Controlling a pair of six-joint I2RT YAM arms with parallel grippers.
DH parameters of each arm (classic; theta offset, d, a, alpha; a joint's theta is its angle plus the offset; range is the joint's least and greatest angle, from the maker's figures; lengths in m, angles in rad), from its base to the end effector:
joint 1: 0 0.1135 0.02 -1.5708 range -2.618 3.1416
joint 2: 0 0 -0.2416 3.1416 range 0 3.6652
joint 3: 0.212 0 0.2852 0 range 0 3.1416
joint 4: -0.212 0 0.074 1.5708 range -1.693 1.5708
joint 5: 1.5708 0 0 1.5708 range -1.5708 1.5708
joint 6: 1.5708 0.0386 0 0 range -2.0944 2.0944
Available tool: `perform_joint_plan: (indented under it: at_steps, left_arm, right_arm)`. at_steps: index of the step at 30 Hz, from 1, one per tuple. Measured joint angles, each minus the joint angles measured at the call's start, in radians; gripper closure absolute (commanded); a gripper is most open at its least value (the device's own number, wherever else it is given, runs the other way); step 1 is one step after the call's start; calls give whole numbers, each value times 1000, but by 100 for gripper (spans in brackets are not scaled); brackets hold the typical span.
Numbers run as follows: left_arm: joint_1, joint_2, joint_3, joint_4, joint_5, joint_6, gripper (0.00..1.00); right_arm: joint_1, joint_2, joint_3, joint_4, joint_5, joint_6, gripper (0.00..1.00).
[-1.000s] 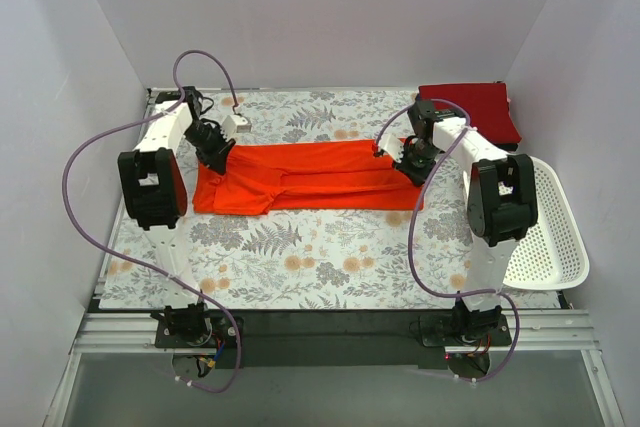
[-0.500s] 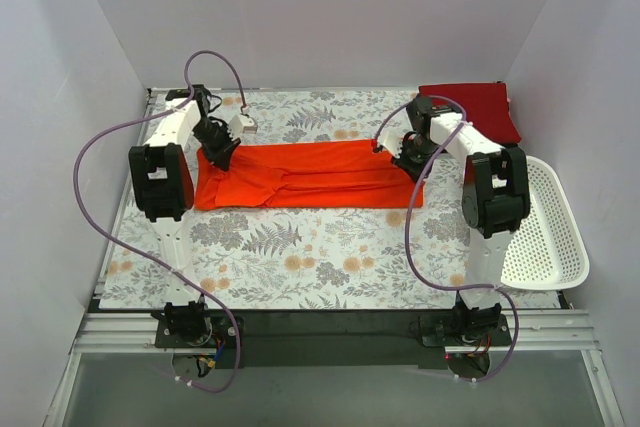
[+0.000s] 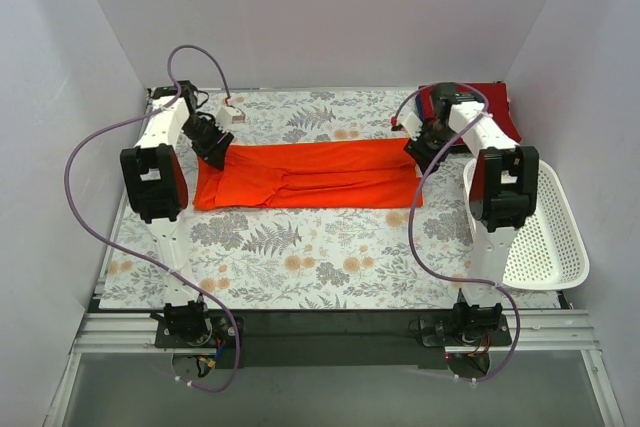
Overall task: Fold and stack the t-shirts
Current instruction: Fold the tshirt
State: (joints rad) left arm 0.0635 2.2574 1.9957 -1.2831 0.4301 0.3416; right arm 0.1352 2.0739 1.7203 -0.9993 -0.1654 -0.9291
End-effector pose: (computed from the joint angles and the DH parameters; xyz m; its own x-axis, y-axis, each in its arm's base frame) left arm 0.4609 0.0132 0.1771 -0.9557 0.2443 -0.1641 0.2901 0.8766 -0.3840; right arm 0.4382 0.0660 0.1755 -0.4443 -0.8579 -0.2582 -0.8757 0.4767 -0.0770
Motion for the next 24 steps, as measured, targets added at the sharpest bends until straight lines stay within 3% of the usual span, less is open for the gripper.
perform_joint_plan:
  at_steps: [3,10,16,24]
  left_arm:
    - [50,-34,-35,-6,35,-60,52]
    - [157,-190,-275,5,109,-195,52]
    - [155,-217,-419,50,109,-241,52]
    - [150,-226,-478,105,76,-261,51]
  right_arm:
    - [-59,-22,1,-38,-61,61,50]
    - [-122,-51,-82,-98,-187,181,52]
    - [-112,-39,-115,-102,-237,246,51]
    - [-113,14,-155,-75,-250,284,48]
